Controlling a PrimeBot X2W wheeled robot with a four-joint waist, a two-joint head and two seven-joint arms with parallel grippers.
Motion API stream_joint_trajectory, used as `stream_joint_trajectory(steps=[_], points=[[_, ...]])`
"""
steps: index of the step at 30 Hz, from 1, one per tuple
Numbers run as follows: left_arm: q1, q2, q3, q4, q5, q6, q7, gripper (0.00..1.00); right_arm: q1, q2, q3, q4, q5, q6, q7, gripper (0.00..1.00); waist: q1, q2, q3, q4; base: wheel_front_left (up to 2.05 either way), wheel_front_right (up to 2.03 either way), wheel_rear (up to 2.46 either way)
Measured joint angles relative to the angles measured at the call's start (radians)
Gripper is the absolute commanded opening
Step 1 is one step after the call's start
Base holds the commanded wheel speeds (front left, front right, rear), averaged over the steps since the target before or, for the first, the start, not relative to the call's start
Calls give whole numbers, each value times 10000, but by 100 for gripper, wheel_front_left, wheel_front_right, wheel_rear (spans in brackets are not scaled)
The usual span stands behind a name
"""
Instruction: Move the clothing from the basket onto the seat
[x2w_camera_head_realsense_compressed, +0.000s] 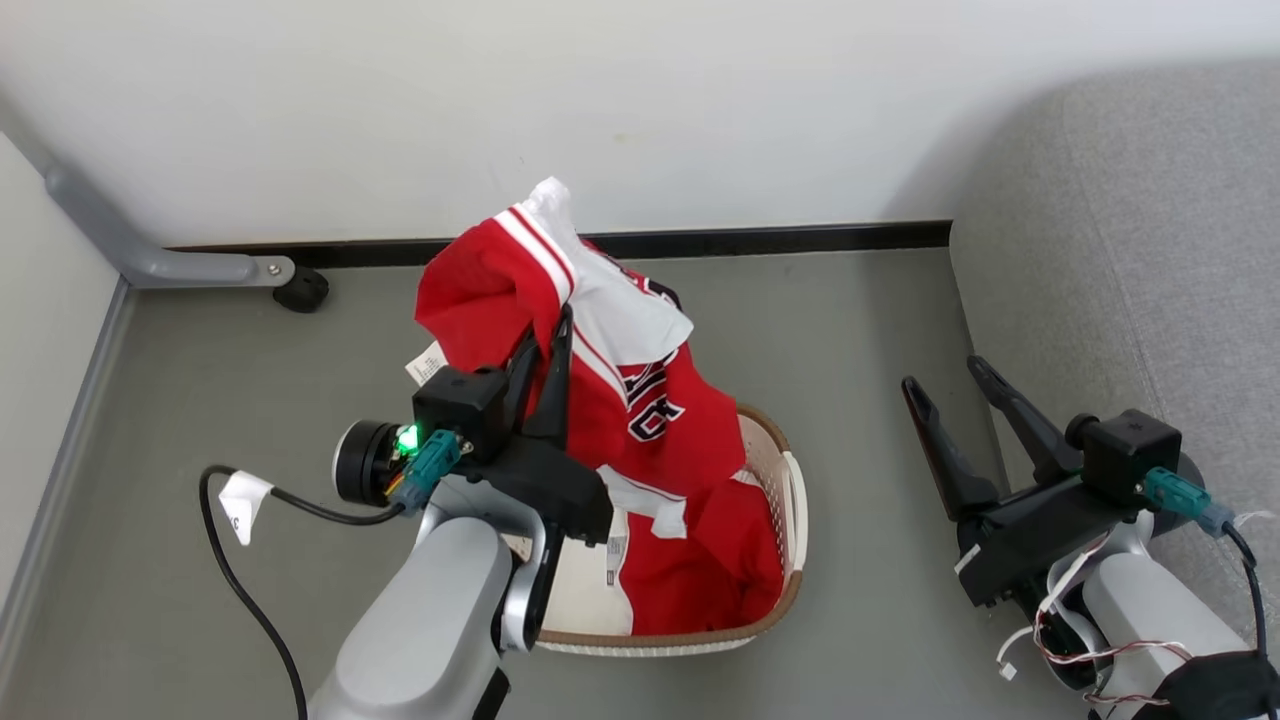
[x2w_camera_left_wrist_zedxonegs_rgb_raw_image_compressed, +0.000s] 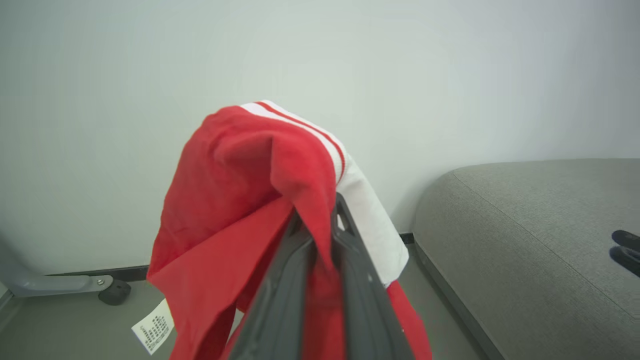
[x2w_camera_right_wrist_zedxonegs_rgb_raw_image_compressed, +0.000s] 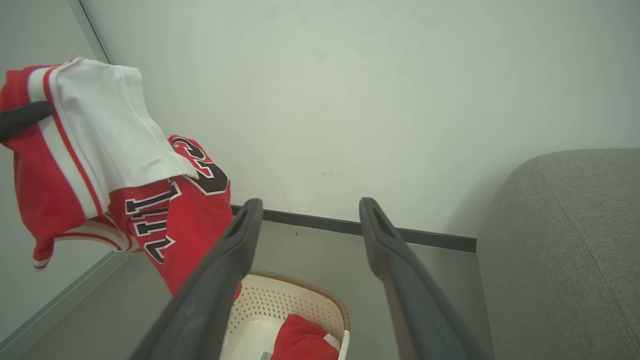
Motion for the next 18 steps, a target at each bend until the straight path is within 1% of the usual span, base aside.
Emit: stream_joint_trajectory(steps=[12, 18], points=[[0, 100, -79, -1708, 894, 0, -2, 0, 261, 259, -61, 81, -268, 0, 0, 100, 0, 0, -344, 42, 0, 0, 0], [-9, 173, -79, -2048, 1012, 0, -2, 0, 264, 305, -40, 84, -345, 0, 0, 100, -1, 0, -374, 36, 0, 0, 0]])
